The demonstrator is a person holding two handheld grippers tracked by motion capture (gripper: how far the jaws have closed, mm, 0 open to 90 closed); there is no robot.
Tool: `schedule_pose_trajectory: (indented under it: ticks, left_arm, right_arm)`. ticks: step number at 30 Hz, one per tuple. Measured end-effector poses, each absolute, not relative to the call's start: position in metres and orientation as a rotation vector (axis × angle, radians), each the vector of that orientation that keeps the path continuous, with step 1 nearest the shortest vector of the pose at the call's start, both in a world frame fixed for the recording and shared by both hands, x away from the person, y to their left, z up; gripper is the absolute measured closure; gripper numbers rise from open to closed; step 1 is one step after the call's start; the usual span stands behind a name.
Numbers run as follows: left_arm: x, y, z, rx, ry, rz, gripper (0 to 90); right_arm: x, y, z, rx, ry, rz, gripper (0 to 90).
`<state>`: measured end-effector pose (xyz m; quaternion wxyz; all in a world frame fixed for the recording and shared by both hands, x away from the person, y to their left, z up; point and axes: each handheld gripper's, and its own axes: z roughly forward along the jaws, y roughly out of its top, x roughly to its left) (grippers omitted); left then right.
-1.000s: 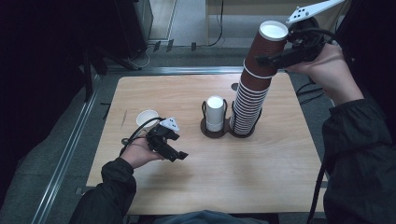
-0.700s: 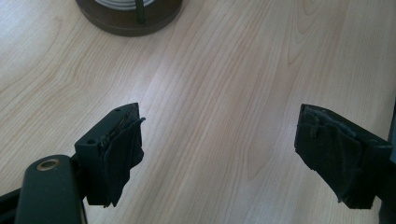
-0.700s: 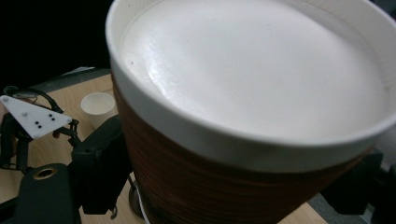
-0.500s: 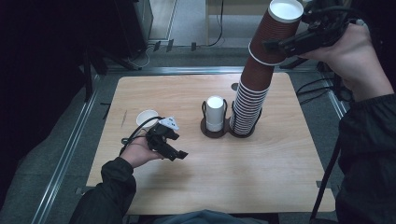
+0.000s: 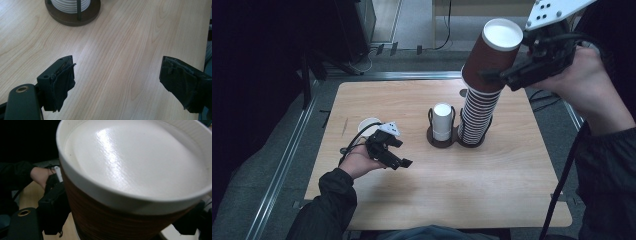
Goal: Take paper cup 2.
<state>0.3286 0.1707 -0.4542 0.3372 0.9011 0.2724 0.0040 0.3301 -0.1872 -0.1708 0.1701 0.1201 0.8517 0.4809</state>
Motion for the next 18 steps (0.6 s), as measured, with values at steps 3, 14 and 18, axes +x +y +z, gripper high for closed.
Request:
schedule_pose_trajectory:
  ticks: [3, 14, 18]
  left_arm:
    - [0.329, 0.171, -0.454, 2.349, 0.711, 0.006, 12.8]
    - [0.327, 0.168, -0.453, 2.350, 0.695, -0.004, 8.3]
    - [0.327, 0.166, -0.454, 2.344, 0.696, -0.027, 0.0]
  right_arm:
    - [0.323, -0.185, -0.181, 0.326, 2.446, 1.383, 15.9]
    - [0.311, -0.179, -0.234, 0.309, 2.542, 1.403, 15.8]
    - [0.306, -0.173, -0.256, 0.300, 2.576, 1.411, 15.8]
